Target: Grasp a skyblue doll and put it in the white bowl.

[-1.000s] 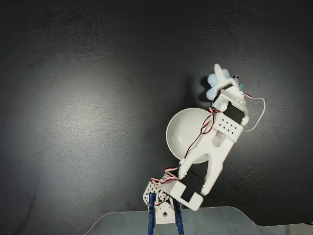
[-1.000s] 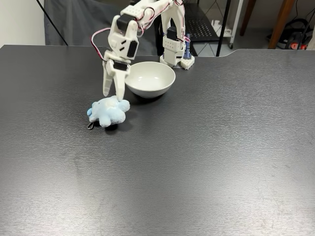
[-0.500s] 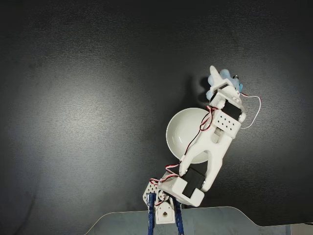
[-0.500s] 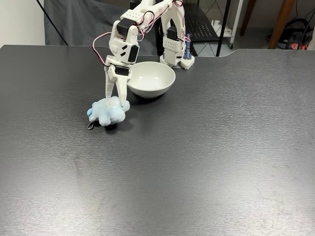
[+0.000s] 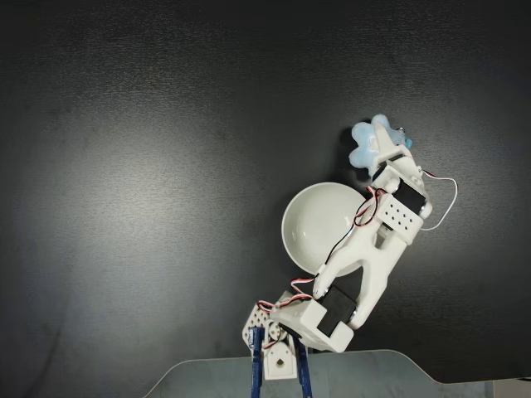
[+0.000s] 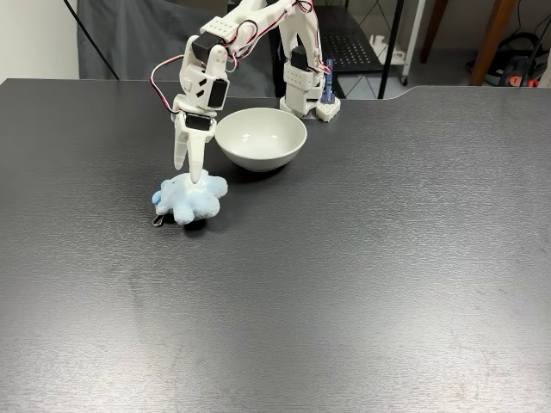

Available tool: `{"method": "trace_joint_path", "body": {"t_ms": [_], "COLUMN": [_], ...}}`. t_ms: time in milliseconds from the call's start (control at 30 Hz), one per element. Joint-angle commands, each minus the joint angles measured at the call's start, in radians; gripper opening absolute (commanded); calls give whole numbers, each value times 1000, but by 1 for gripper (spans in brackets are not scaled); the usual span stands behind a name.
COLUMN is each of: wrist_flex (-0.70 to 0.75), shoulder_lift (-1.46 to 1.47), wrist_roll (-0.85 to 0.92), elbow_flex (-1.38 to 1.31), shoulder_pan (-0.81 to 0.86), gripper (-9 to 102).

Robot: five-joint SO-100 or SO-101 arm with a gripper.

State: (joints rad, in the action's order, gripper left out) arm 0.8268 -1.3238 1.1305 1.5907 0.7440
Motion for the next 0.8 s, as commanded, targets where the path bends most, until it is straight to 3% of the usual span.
{"method": "trace_joint_path", "body": {"t_ms": [0,767], "wrist_flex": [2,-8], "shoulder_lift": [-23,107], "wrist_roll": [8,6], "elbow_flex": [-25,-138], "shoulder_pan": [-3,-66], "gripper": [55,55]}}
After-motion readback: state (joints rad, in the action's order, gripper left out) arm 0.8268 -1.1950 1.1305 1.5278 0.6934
